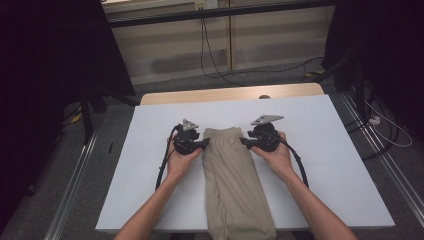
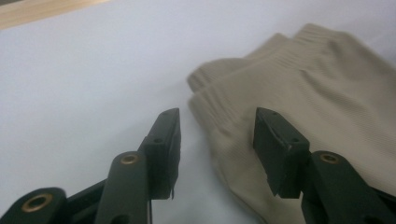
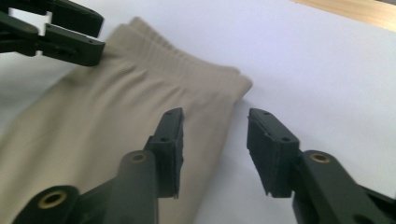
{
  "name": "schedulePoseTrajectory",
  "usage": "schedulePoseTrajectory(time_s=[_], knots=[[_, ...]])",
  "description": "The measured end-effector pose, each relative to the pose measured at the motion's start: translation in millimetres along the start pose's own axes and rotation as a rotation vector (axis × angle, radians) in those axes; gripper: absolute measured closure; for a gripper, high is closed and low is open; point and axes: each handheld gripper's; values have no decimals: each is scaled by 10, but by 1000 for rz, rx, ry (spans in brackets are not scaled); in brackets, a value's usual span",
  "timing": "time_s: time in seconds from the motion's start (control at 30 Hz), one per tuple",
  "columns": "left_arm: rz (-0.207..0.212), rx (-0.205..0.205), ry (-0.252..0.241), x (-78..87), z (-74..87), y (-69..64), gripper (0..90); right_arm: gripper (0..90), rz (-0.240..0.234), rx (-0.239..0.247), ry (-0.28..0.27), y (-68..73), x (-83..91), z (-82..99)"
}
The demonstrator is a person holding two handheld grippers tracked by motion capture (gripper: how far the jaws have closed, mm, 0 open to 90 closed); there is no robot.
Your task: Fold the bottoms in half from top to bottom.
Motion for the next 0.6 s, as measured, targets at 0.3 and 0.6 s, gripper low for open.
schedulePoseTrajectory(time_s=[0.3, 0.6], knots=[[8, 52, 18, -119, -19, 106, 761, 699, 23, -34, 44, -122, -420, -86], [11, 92, 29, -67, 11, 209, 828, 844, -2, -7, 29, -64, -566, -131]])
Point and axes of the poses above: each handheld gripper's, and its own axes: x roughly backward along the jaws, z roughly out of its underside, y roughly to its left, and after that the axes turned 13 degrees about -y, right-handed
